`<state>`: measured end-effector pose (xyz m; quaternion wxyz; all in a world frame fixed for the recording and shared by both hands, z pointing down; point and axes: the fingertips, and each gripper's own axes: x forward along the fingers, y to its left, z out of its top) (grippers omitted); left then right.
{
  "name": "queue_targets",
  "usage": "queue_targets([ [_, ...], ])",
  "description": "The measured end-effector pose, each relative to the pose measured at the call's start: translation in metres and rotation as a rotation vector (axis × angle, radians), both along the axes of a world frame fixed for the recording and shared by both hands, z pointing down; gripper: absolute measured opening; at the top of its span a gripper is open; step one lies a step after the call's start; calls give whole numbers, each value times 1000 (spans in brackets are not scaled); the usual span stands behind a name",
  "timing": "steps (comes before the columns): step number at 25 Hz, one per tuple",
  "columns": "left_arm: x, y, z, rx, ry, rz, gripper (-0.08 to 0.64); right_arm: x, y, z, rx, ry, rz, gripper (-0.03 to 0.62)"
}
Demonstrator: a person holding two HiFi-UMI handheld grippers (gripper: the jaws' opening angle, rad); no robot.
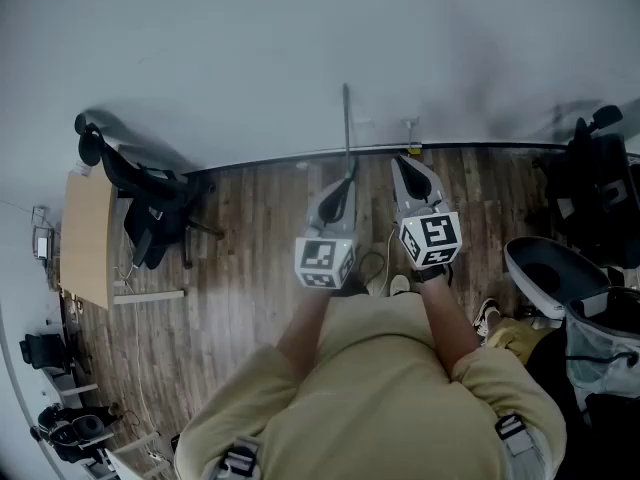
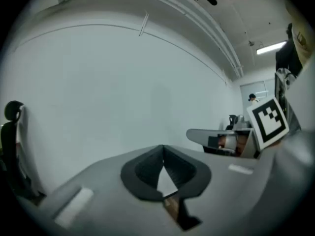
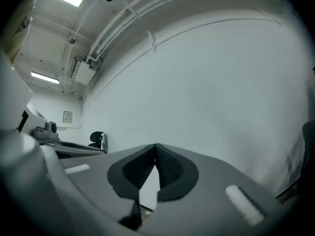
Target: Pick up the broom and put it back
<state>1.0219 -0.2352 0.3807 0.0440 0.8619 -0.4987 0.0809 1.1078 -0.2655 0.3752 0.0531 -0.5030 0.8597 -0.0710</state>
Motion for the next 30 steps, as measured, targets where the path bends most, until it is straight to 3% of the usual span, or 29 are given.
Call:
queue_targets([
  [6,1,-6,7,-24,7,-22,-2,6,-2,0,8,26,4,5],
  [13,-24,-36,23,-47,48,1,-2,0,-37,27,-89,12,86,5],
  [21,-90,-110,17,-29,113,3,-2,-73,-98,28,-121,100,55,5],
  [25,-138,-155,19,-13,131,-5,-1,-117,-139,47,-190,110,56,5],
  [30,-181,-181,62,-115,175,6,-2,-154,-148,97,-324,130,70,5],
])
